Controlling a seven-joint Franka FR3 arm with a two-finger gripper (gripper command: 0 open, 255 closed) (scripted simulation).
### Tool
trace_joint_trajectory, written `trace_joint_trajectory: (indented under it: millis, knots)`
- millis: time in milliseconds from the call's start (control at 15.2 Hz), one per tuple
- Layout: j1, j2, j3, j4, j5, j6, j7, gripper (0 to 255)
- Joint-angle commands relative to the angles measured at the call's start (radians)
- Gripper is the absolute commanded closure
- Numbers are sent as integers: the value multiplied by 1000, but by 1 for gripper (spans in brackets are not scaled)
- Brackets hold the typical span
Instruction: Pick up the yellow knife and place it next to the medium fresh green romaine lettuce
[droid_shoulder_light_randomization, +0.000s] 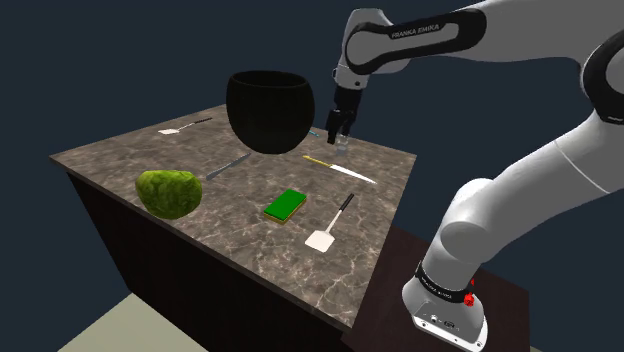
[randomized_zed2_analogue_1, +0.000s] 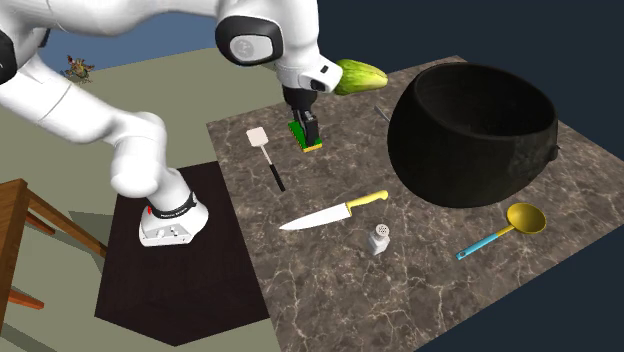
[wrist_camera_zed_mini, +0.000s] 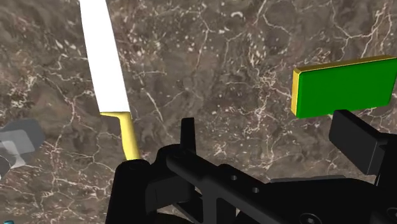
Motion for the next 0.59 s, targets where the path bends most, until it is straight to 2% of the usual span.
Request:
trace_joint_trajectory:
  millis: [0,528]
  knots:
    - [-6,57,-23,12,-3,39,-29,0]
    - [-22,345,-106,132,27,174,-154,0]
